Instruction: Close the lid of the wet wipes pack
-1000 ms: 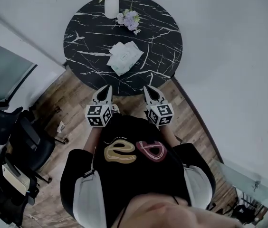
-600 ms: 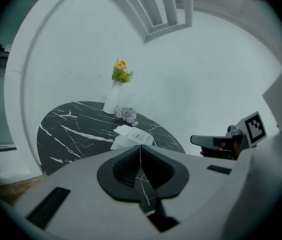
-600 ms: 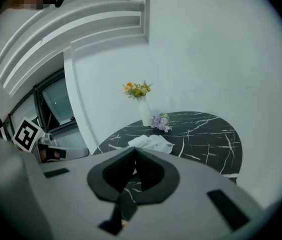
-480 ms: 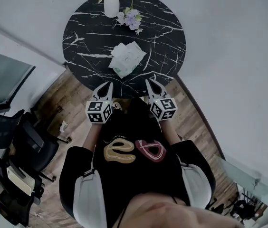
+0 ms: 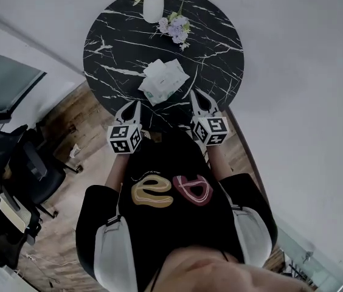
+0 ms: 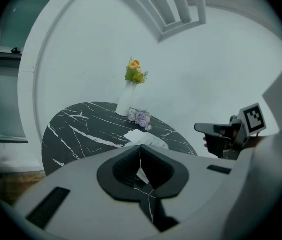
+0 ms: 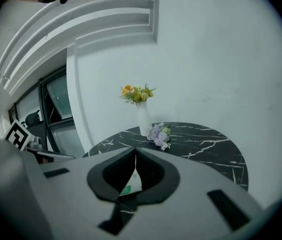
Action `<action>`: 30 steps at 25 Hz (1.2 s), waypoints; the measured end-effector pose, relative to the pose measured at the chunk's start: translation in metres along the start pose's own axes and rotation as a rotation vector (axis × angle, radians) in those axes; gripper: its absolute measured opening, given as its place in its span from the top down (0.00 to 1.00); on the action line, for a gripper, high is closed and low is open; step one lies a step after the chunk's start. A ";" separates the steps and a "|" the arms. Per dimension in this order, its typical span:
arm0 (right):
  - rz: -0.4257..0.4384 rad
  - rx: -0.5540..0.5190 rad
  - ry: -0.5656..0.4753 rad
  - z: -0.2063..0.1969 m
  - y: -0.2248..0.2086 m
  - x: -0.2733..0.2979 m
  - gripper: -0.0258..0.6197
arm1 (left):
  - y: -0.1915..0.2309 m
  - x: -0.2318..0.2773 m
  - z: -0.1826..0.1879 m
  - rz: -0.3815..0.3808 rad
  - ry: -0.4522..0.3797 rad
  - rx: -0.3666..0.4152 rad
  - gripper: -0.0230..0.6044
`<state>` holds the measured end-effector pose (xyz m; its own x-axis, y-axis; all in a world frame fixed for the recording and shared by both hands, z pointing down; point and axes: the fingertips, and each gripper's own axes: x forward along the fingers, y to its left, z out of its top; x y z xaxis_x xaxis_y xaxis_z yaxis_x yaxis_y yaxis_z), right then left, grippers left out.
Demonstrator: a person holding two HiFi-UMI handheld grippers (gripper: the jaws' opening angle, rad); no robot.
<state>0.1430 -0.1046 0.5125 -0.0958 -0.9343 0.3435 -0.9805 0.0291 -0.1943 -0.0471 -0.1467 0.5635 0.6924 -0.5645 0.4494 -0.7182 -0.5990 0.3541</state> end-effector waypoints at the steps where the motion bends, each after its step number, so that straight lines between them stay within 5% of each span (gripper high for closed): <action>1: 0.012 -0.008 0.013 0.002 -0.005 0.006 0.94 | 0.000 0.003 0.000 0.013 0.000 -0.007 0.93; 22: 0.524 -0.117 0.359 0.028 -0.004 0.140 0.88 | 0.002 0.042 -0.004 0.254 0.007 -0.147 0.93; 30: 0.656 -0.103 0.572 -0.001 0.000 0.186 0.88 | -0.002 0.054 -0.018 0.298 0.030 -0.197 0.93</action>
<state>0.1248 -0.2780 0.5772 -0.6898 -0.3973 0.6052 -0.7057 0.5556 -0.4396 -0.0093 -0.1658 0.6016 0.4498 -0.6793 0.5798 -0.8901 -0.2879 0.3533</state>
